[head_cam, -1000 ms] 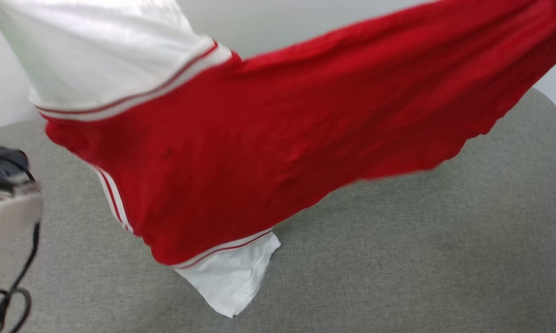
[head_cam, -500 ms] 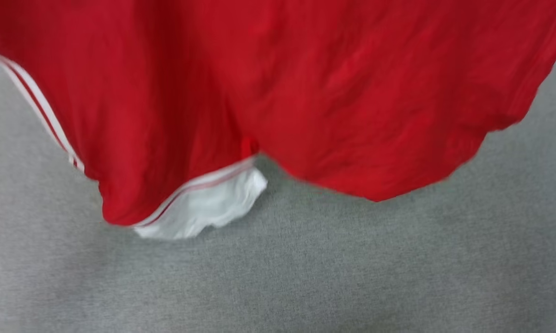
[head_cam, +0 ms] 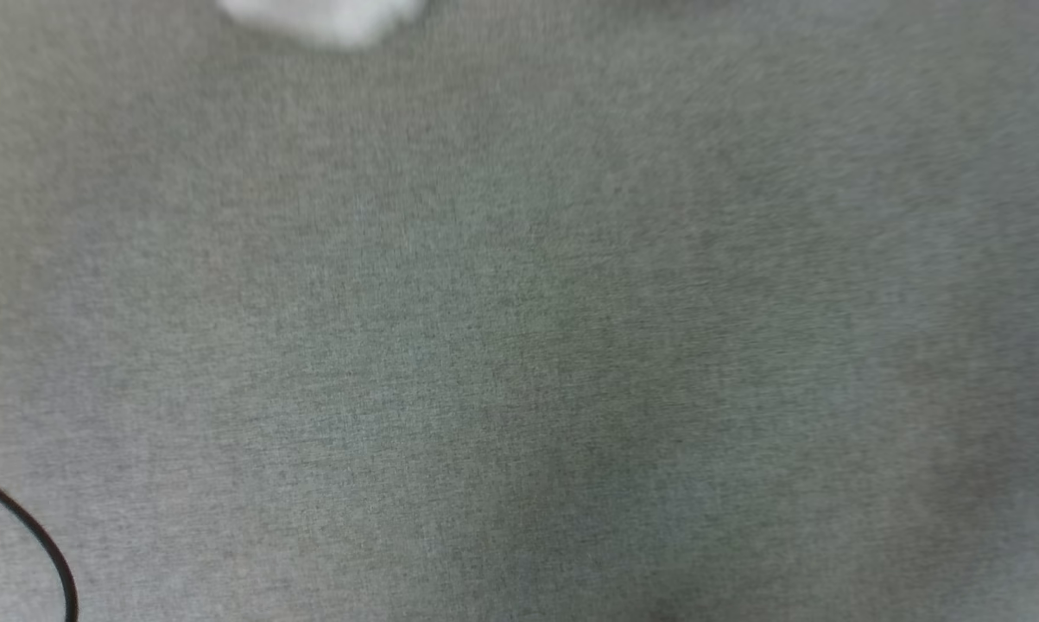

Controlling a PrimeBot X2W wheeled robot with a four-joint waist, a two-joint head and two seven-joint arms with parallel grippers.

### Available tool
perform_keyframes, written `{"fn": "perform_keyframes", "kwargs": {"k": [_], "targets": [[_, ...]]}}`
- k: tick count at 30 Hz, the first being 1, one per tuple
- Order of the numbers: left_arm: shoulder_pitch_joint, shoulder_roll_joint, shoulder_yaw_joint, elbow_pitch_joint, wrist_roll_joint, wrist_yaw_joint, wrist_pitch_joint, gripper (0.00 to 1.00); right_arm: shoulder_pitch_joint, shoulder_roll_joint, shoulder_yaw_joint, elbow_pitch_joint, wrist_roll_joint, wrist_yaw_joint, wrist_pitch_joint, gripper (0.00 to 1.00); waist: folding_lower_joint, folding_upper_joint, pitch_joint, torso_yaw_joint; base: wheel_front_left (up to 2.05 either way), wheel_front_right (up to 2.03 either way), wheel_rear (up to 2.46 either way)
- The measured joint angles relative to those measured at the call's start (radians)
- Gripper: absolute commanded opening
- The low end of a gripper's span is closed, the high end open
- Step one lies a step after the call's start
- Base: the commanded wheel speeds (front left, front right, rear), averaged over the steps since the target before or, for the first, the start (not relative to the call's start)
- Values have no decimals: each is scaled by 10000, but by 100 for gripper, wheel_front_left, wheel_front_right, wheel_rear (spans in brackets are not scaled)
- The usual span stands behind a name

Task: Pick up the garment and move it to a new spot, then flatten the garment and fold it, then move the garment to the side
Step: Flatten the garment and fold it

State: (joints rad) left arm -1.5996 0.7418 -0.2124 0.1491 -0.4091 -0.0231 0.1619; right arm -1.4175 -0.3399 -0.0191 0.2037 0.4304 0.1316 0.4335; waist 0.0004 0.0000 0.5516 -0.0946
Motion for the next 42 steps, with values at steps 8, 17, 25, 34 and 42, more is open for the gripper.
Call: {"fn": "perform_keyframes", "kwargs": {"k": [8,17,25,34,42], "targets": [[-1594,-1267,-566,2740,366,-46,-1781,0,-1637,-10,86,2648,-1012,0,-2086,0,-1,0,1323,607,0,0,0],[1285,-2079,-1060,3329,-17,-178,-3095,0,-33,163,1145,4194,-439,-4,-2811,0,-2,0,1382,1175,0,0,0],[5485,-2594,-1340,2683,-738,-36,-3825,0,2627,-278,2374,4197,1175,-6,-3246,0,-3,0,522,1437,0,0,0],[9758,-2462,-1891,1570,-984,418,-3841,0,5475,-1252,3730,3883,2550,-6,-3373,0,-6,0,-893,1701,0,0,0],[13280,-1919,-2010,21,-2121,456,-2871,0,7554,-1457,4184,3753,3661,-4,-3367,0,-7,0,-2341,1818,0,0,0]]}}
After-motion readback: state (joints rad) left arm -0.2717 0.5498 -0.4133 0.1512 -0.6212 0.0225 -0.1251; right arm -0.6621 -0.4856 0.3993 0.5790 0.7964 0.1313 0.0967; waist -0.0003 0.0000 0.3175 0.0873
